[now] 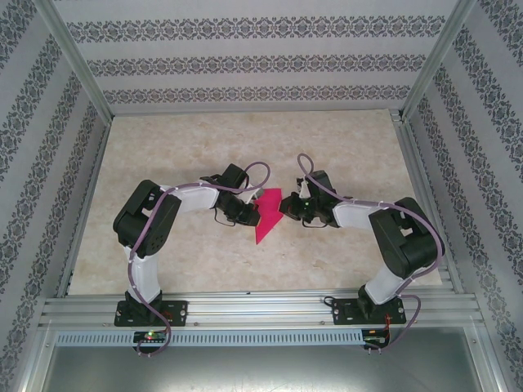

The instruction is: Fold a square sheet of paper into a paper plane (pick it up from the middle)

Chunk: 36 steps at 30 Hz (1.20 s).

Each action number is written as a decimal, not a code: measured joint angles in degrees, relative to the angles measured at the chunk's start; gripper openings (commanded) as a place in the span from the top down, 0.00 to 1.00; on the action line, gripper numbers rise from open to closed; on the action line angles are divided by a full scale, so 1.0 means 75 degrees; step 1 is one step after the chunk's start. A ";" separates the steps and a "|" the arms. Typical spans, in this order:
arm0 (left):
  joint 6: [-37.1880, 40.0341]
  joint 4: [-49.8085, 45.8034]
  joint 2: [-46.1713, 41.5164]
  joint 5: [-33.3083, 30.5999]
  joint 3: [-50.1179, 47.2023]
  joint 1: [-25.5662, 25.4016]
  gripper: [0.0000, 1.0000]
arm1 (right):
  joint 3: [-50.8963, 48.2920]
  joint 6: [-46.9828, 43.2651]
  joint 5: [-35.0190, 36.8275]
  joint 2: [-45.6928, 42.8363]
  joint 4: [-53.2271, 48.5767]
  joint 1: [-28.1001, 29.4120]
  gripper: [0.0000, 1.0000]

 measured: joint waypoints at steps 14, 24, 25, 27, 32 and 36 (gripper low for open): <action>0.0000 -0.0146 0.0000 -0.0085 0.0070 0.0000 0.93 | 0.0303 0.0213 -0.0198 0.1029 0.0460 0.0472 0.93; -0.0003 -0.0726 -0.0437 -0.0799 0.0184 0.0020 0.65 | 0.0117 0.0233 -0.0105 0.1125 0.0813 0.0495 0.95; -0.0050 -0.0807 -0.0583 -0.0938 0.0184 0.0035 0.64 | 0.0117 0.0233 -0.0105 0.1125 0.0816 0.0495 0.94; -0.0213 -0.0880 -0.0921 -0.1125 0.0181 0.0047 0.70 | 0.0117 0.0233 -0.0105 0.1125 0.0819 0.0495 0.95; -0.0670 -0.0781 -0.1766 -0.0647 0.0099 0.0044 0.90 | 0.0099 0.0236 -0.0099 0.1122 0.0851 0.0495 0.94; -0.1052 -0.0574 -0.1649 0.0198 0.0067 -0.0108 0.93 | 0.0093 0.0262 -0.0099 0.1122 0.0863 0.0495 0.94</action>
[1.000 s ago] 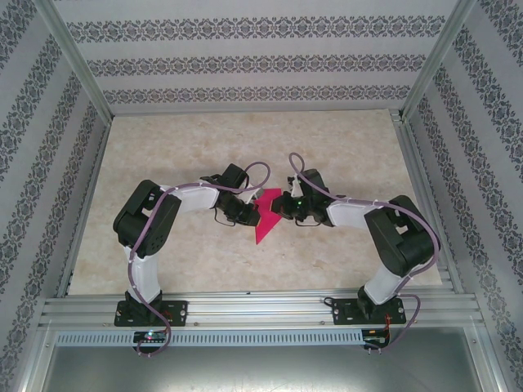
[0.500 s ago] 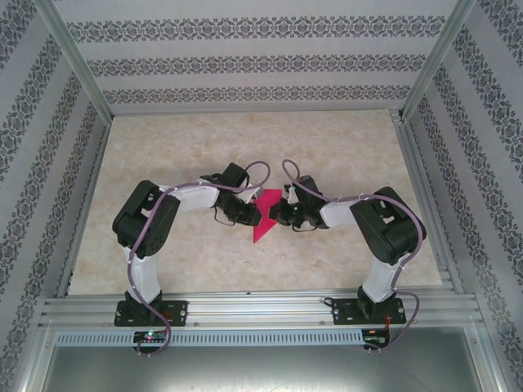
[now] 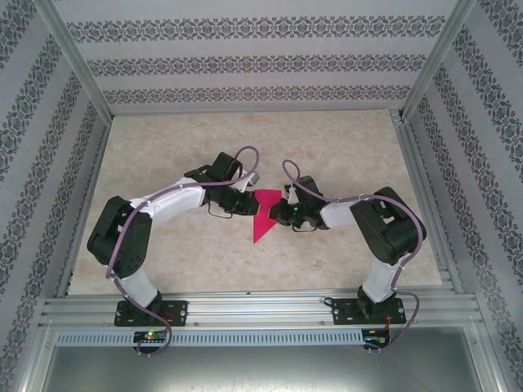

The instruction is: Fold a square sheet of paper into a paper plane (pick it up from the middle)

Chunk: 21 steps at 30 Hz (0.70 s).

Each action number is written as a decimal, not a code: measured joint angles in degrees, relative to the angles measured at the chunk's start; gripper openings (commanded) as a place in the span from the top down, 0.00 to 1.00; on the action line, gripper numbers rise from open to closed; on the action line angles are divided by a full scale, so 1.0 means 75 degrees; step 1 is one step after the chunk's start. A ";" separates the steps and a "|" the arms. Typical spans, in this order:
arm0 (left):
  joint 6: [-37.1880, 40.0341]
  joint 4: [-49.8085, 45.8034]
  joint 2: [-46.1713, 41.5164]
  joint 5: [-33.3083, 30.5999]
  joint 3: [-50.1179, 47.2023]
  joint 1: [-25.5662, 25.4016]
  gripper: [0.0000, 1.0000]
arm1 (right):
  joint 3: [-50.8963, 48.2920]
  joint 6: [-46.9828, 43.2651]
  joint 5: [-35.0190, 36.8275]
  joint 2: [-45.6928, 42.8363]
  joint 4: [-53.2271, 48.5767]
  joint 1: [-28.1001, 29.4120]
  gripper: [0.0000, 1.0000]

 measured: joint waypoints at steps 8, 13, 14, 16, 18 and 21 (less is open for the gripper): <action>-0.0204 0.0157 0.0953 0.0688 -0.0087 -0.0309 0.93 | 0.0000 0.0000 0.0012 0.0000 -0.0003 0.0000 0.94; -0.0184 0.0152 0.1483 0.0833 -0.0070 -0.0309 0.93 | 0.0000 -0.0003 0.0023 0.0000 -0.0006 0.0000 0.94; -0.0178 0.0149 0.1545 0.0839 -0.0070 -0.0309 0.92 | -0.0003 0.0000 0.0023 0.0000 -0.0006 0.0000 0.94; -0.0128 0.0105 0.1673 0.0863 -0.0061 -0.0309 0.92 | -0.0006 -0.0003 0.0026 0.0000 -0.0003 0.0000 0.94; -0.0090 0.0020 0.1754 0.0848 -0.0041 -0.0309 0.93 | -0.0006 -0.0003 0.0026 0.0000 -0.0006 0.0000 0.94; 0.0029 -0.0090 0.1781 0.0731 -0.0035 -0.0309 0.93 | -0.0006 -0.0006 0.0029 0.0000 -0.0009 0.0000 0.94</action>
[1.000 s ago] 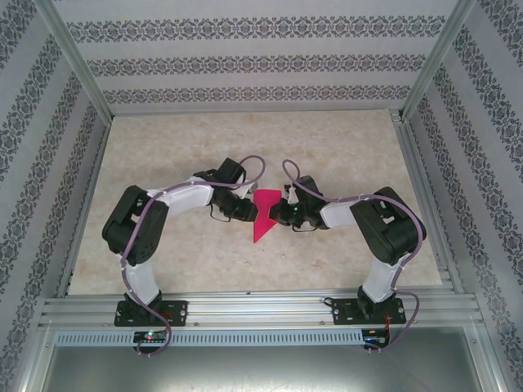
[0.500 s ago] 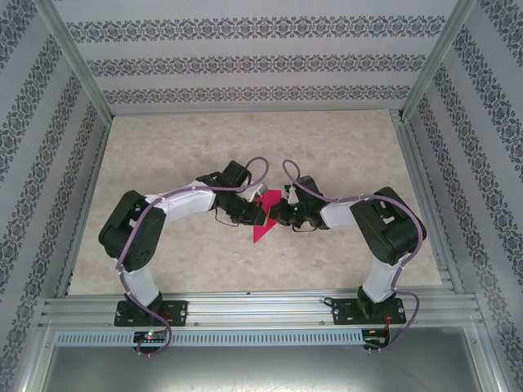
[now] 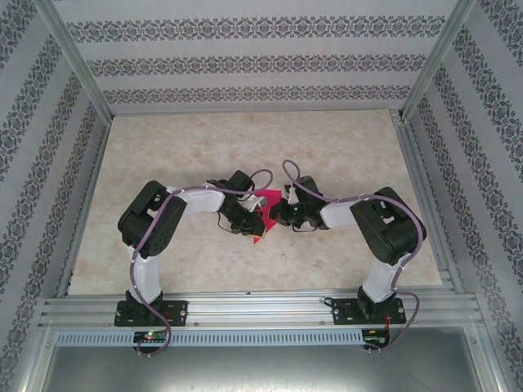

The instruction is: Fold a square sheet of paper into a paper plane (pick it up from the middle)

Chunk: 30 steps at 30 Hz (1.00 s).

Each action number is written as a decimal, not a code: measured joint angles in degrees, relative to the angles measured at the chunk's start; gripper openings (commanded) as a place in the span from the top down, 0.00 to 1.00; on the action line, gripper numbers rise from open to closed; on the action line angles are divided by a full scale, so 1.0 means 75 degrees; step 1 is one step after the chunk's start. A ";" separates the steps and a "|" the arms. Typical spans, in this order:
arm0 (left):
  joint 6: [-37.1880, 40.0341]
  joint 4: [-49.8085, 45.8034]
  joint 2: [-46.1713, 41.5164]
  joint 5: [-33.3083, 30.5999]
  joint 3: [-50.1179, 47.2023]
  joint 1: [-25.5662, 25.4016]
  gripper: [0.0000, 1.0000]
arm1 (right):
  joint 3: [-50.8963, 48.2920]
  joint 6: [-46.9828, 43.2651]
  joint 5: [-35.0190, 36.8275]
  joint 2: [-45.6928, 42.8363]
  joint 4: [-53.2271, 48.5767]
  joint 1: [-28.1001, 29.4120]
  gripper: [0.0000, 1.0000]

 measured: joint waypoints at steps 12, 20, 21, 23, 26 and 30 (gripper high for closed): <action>0.0111 0.0192 -0.0105 -0.0119 -0.0198 0.0003 0.98 | 0.0017 -0.0087 0.0020 -0.0119 -0.0248 0.0000 0.88; 0.0102 0.0361 -0.0160 -0.0050 -0.0326 0.0015 1.00 | 0.0134 -0.0286 -0.0015 -0.0624 -0.0813 0.0052 0.92; 0.0102 0.0361 -0.0160 -0.0050 -0.0326 0.0017 1.00 | 0.0157 -0.0300 -0.0050 -0.0676 -0.0813 0.0067 0.93; 0.0102 0.0373 -0.0160 -0.0047 -0.0335 0.0017 1.00 | 0.0178 -0.0318 -0.0087 -0.0726 -0.0793 0.0125 0.94; 0.0102 0.0391 -0.0163 -0.0044 -0.0338 0.0017 1.00 | 0.0178 -0.0318 -0.0152 -0.0717 -0.0801 0.0242 0.94; 0.0102 0.0391 -0.0163 -0.0044 -0.0338 0.0017 1.00 | 0.0233 -0.0318 -0.0181 -0.0536 -0.0801 0.0353 0.95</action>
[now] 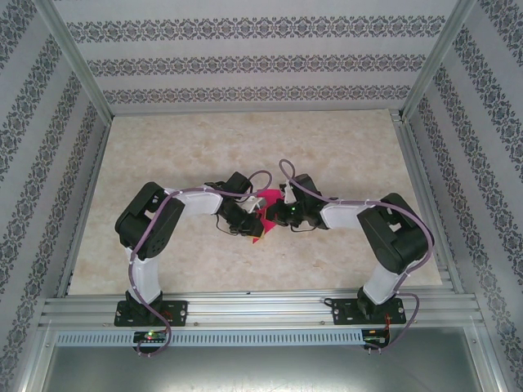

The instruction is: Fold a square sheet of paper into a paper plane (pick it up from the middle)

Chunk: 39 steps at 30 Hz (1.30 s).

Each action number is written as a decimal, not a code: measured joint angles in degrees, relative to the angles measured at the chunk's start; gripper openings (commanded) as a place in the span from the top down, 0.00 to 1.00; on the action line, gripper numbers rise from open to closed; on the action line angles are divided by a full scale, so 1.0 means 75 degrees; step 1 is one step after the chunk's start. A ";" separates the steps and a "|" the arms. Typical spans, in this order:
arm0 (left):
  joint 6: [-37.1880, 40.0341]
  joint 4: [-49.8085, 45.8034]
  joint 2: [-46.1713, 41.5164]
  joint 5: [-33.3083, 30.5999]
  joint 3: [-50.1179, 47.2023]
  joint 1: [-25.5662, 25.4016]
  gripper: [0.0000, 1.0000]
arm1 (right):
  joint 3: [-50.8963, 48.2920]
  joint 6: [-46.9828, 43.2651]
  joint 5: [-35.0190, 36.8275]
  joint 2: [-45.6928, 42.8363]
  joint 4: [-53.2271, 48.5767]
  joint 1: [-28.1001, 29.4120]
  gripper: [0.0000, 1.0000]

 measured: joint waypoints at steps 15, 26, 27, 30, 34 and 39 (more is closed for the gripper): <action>0.0009 -0.0268 -0.0291 -0.0009 -0.0114 0.0000 0.93 | 0.0058 0.0000 0.0029 0.0574 0.0181 -0.0017 0.96; -0.0026 -0.0344 -0.0291 -0.0087 -0.0294 0.0213 0.95 | 0.0058 -0.0087 0.0026 0.0580 0.0178 -0.0020 0.96; -0.0038 -0.0300 -0.0297 -0.0061 -0.0329 0.0230 0.95 | 0.0058 -0.0087 0.0026 0.0580 0.0178 -0.0020 0.96; -0.0067 -0.0169 -0.0306 0.0038 -0.0428 0.0254 0.96 | 0.0058 -0.0093 0.0026 0.0583 0.0175 -0.0023 0.96; -0.0099 -0.0035 -0.0364 0.0055 -0.0548 0.0286 0.96 | 0.0070 -0.0122 0.0029 0.0580 0.0149 -0.0023 0.96; -0.0154 0.0236 -0.0592 0.0000 -0.0874 0.0289 0.96 | 0.0073 -0.0146 0.0023 0.0583 0.0137 -0.0020 0.96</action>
